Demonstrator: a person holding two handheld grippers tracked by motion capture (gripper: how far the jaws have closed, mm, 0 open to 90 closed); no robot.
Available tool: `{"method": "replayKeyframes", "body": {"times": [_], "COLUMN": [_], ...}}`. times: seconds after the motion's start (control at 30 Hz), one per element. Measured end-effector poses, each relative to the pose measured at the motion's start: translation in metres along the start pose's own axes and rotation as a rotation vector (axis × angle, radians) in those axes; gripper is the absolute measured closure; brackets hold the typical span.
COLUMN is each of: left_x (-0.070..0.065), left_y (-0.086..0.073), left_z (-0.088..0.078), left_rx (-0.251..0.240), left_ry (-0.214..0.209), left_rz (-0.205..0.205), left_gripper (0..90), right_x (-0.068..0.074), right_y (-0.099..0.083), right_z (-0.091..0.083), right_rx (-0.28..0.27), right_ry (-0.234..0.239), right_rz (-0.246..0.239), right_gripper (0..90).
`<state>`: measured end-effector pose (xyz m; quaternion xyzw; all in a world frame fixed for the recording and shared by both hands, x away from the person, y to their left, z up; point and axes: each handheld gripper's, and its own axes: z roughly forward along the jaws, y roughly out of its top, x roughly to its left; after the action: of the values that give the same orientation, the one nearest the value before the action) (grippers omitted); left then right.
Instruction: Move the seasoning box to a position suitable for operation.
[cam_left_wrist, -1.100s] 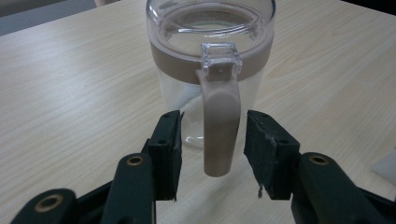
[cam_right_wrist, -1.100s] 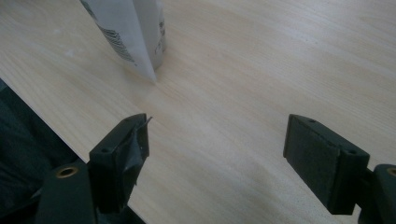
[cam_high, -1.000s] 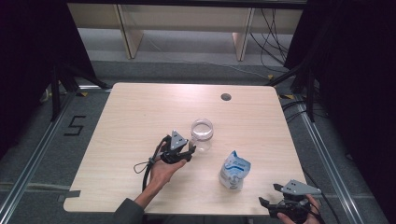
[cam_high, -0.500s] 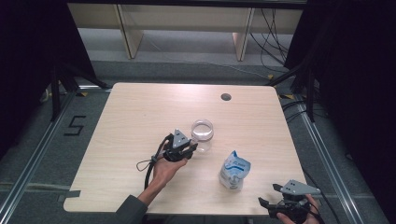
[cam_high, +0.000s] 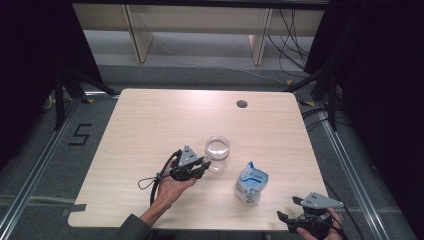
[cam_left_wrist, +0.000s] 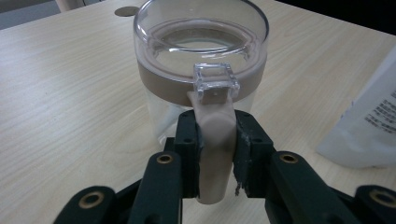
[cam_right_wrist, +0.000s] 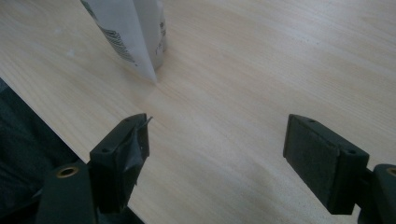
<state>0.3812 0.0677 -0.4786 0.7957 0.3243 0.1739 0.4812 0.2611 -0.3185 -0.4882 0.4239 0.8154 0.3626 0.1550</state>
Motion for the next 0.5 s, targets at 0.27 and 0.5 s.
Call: {"method": "replayKeyframes", "body": {"times": [0.27, 0.5], "left_x": [-0.003, -0.008], "left_y": [-0.009, -0.019], "left_z": [-0.013, -0.029], "left_rx": [0.000, 0.006], "left_ry": [-0.034, -0.077], "left_rz": [0.009, 0.008], "left_gripper": [72.7, 72.7], "right_x": [-0.002, -0.002], "right_y": [0.000, 0.000], "right_z": [0.000, 0.001], "right_rx": [-0.008, -0.003], "right_ry": [-0.006, 0.009], "right_rz": [-0.023, -0.013], "right_gripper": [23.5, 23.5]}}
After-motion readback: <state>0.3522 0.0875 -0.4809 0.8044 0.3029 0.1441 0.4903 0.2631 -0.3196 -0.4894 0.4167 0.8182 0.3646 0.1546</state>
